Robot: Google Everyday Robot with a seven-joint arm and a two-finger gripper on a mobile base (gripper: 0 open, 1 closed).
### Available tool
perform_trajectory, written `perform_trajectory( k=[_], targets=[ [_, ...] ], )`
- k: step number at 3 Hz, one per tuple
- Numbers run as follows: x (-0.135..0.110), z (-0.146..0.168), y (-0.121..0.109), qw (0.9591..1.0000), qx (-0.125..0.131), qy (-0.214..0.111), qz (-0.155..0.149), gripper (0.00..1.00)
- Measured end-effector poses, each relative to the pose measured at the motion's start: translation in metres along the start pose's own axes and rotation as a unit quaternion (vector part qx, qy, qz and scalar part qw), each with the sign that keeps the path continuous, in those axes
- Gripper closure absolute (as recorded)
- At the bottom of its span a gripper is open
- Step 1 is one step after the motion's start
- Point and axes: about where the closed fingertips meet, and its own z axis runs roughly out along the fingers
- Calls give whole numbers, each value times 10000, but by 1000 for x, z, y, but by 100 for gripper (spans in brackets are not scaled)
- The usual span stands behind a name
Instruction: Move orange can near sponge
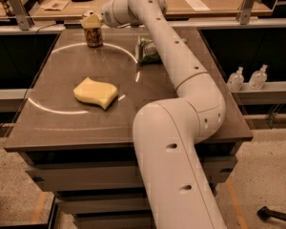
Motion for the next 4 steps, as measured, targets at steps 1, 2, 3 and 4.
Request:
perform_trajectory(
  k=[1, 2, 3, 4],
  targets=[
    [2, -1, -1, 10000, -66, -1, 32, 70],
    [0, -23, 0, 9998, -139, 118, 89, 93],
    [1, -52, 7, 9988, -208, 407, 182, 100],
    [1, -79, 22, 9975, -281, 591, 252, 100]
  ],
)
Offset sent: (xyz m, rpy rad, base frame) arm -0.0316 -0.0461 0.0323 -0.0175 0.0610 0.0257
